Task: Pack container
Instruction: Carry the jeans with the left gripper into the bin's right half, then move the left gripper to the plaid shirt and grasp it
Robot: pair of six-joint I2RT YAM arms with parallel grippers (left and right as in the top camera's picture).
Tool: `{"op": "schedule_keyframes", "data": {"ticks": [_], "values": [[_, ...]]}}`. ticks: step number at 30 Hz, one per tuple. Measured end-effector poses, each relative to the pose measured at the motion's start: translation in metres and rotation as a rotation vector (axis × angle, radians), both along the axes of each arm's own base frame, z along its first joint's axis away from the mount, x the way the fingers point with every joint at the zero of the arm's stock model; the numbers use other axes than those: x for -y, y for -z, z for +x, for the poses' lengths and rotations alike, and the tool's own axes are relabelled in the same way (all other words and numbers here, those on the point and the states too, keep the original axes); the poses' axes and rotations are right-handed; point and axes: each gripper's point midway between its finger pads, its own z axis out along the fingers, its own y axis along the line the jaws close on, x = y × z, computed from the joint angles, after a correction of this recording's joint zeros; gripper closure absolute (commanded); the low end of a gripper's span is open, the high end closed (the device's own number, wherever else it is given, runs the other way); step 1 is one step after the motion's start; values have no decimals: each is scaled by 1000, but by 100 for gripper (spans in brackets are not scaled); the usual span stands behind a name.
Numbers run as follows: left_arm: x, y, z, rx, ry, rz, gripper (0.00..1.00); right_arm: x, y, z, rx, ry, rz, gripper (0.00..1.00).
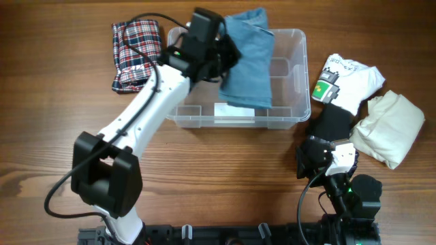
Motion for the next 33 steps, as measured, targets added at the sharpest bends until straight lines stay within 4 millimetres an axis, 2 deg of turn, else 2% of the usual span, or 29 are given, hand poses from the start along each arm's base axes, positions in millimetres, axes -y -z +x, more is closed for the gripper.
{"op": "schedule_keyframes", "data": {"ticks": [3,6,9,12,13,15,18,19,20,21,23,25,27,28,29,30,31,33], "values": [[27,6,-18,-24,45,-5,96,0,0,0,0,0,0,0],[39,18,-25,-49,60,2,96,0,0,0,0,0,0,0],[45,41,-23,-84,50,17,94,0,0,0,0,0,0,0],[46,60,-19,-116,27,25,65,0,0,0,0,0,0,0],[46,64,-18,-123,22,28,61,0,0,0,0,0,0,0],[47,69,-17,-125,23,33,59,0,0,0,0,0,0,0],[41,70,-19,-83,93,89,44,0,0,0,0,0,0,0],[37,71,-20,-76,118,116,32,0,0,0,0,0,0,0],[25,71,-23,-83,137,148,14,0,0,0,0,0,0,0],[14,68,-22,-81,141,168,7,0,0,0,0,0,0,0],[-19,49,-11,-50,121,187,0,0,0,0,0,0,0,0],[-71,18,10,11,47,192,0,0,0,0,0,0,0,0],[-137,-9,29,72,-48,208,0,0,0,0,0,0,0,0],[-158,-14,35,85,-79,218,0,0,0,0,0,0,0,0],[-192,-18,41,91,-120,235,0,0,0,0,0,0,0,0],[-211,-16,43,88,-143,246,0,0,0,0,0,0,0,0],[-244,-7,47,74,-163,267,0,0,0,0,0,0,0,0],[-274,12,52,50,-167,278,0,0,0,0,0,0,0,0]]}}
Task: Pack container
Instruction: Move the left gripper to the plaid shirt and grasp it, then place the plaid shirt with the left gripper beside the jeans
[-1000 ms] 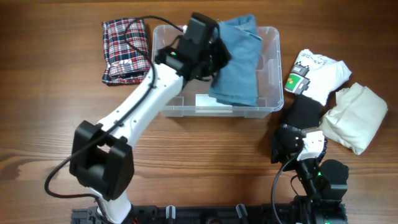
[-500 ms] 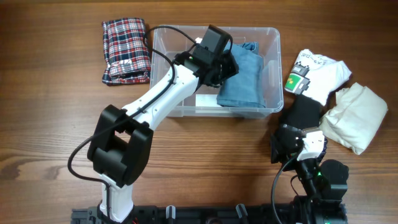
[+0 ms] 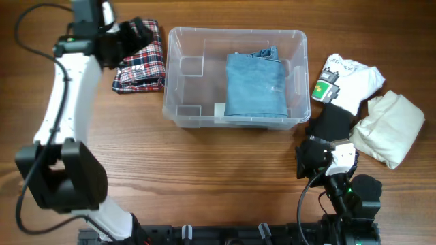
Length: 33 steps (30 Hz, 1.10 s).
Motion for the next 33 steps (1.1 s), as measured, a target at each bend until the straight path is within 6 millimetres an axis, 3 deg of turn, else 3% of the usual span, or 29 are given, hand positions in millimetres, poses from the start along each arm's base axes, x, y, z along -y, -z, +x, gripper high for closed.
{"op": "schedule_keyframes", "data": {"ticks": [1,2,9,15,18,24,30,33], "values": [[-13,13,3,-12,14,11,0,0,0,0,0,0,0,0],[-40,49,5,-78,-13,-6,0,0,0,0,0,0,0,0],[-70,119,16,-128,10,-15,0,0,0,0,0,0,0,0],[-73,126,28,-85,31,13,3,0,0,0,0,0,0,0],[-65,140,27,-107,53,3,23,0,0,0,0,0,0,0],[-53,150,28,-118,86,6,79,0,0,0,0,0,0,0],[-51,145,21,-144,95,-3,94,0,0,0,0,0,0,0],[-47,127,4,-181,98,-13,96,0,0,0,0,0,0,0]]}}
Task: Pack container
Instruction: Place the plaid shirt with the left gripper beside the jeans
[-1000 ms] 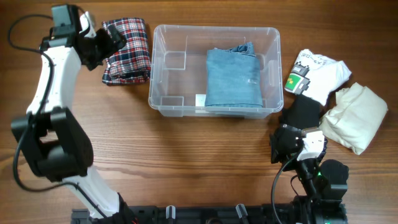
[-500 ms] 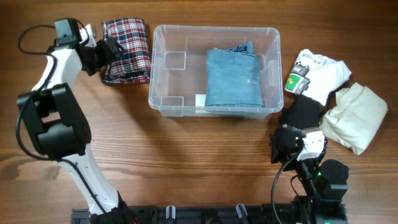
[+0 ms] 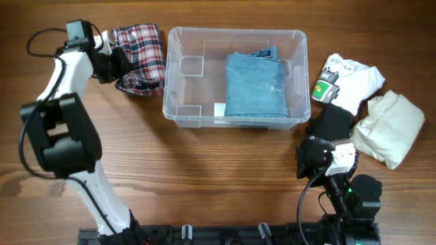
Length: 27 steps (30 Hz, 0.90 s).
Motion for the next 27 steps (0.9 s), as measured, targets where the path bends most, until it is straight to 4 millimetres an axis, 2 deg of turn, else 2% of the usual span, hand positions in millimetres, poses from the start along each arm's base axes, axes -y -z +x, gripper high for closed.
{"op": "schedule_keyframes", "data": {"ticks": [2,4,6,8,9,11,13,14,15,19,23,26,27], "values": [[4,-35,-9,24,4,3,96,0,0,0,0,0,0,0],[15,-96,-20,108,20,9,96,0,0,0,0,0,0,0],[35,-169,-37,248,41,10,96,0,0,0,0,0,0,0],[66,-233,-59,371,68,-21,96,0,0,0,0,0,0,0],[86,-256,-70,412,91,-50,96,0,0,0,0,0,0,0],[121,-278,-88,436,132,-112,96,0,0,0,0,0,0,0],[155,-277,-97,401,166,-158,96,0,0,0,0,0,0,0],[176,-267,-100,355,176,-173,96,0,0,0,0,0,0,0],[186,-258,-101,324,174,-172,96,0,0,0,0,0,0,0],[234,-185,-102,147,151,-102,96,0,0,0,0,0,0,0],[259,-117,-78,65,127,-53,96,0,0,0,0,0,0,0],[257,-65,-76,-44,96,5,96,0,0,0,0,0,0,0],[252,-56,-78,-69,82,32,96,0,0,0,0,0,0,0]]}}
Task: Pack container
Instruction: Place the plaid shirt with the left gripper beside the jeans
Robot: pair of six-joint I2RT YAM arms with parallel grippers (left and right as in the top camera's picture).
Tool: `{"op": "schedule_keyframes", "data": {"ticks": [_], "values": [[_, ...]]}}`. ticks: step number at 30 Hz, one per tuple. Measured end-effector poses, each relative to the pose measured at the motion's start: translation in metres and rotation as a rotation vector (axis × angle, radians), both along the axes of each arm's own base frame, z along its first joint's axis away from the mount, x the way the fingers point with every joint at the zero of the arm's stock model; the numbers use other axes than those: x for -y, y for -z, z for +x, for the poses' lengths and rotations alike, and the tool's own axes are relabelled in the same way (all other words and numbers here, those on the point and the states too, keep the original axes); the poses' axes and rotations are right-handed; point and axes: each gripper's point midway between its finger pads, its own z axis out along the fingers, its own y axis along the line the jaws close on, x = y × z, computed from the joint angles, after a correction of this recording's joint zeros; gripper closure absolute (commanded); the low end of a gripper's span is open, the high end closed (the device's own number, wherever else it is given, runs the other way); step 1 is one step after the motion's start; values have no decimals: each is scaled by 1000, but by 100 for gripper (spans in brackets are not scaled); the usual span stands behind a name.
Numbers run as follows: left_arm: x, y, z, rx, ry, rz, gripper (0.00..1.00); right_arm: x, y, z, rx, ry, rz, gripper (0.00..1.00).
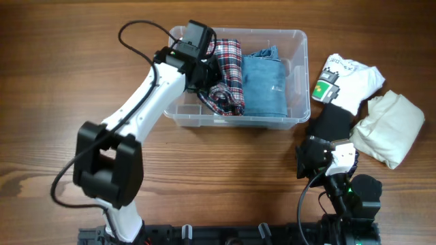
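A clear plastic container [300, 42] stands at the back middle of the table. A folded blue cloth [266, 85] lies in its right half. A red plaid cloth [230, 68] sits bunched in the container just left of the blue one. My left gripper [208, 73] is inside the container at the plaid cloth's left edge, shut on it. My right gripper [328, 109] rests to the right of the container, pointing at a white printed T-shirt [357, 78]; its fingers are too dark to read.
A cream folded cloth [390, 126] lies right of the T-shirt, near the table's right edge. The right arm's base [340, 184] sits at the front right. The left arm stretches from the front left up to the container.
My left gripper was at the plaid cloth on the table left of the container. Now it is inside the container with the plaid cloth, which lies beside the blue cloth. The right arm has not moved.
First my left gripper held the blue cloth over the container. Then the blue cloth lay in the container and the gripper was over the plaid cloth at the back left. It then closed in on that cloth, and now the plaid cloth is in the container.
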Motion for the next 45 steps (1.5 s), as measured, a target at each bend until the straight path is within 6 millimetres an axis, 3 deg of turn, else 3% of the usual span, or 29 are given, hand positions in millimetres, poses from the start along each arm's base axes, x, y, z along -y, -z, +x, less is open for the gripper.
{"op": "schedule_keyframes", "data": {"ticks": [3,6,8,9,10,11,14,16,19,22,27,31,35,37,38,41,45], "values": [[-22,18,-12,-67,-41,114,96,0,0,0,0,0,0,0],[-39,24,-20,-98,-64,201,78,0,0,0,0,0,0,0],[-42,24,-19,-90,-64,222,37,0,0,0,0,0,0,0],[-44,24,-19,-85,-57,232,29,0,0,0,0,0,0,0],[-45,24,-18,-81,-58,238,29,0,0,0,0,0,0,0],[-46,24,-16,-70,-48,245,36,0,0,0,0,0,0,0],[-56,23,-11,-58,-21,264,45,0,0,0,0,0,0,0],[-65,22,-9,-58,-2,265,65,0,0,0,0,0,0,0],[-65,10,0,-20,42,201,78,0,0,0,0,0,0,0],[-49,-2,1,21,140,116,85,0,0,0,0,0,0,0],[-1,-5,-15,78,364,103,83,0,0,0,0,0,0,0],[24,21,-30,50,483,152,84,0,0,0,0,0,0,1],[13,60,-29,-31,478,230,75,0,0,0,0,0,0,0],[9,58,-28,-36,461,249,71,0,0,0,0,0,0,0],[6,58,-28,-42,454,263,57,0,0,0,0,0,0,0],[-2,50,-30,-73,434,281,38,0,0,0,0,0,0,0],[-4,13,-15,-30,394,259,20,0,0,0,0,0,0,0]]}}
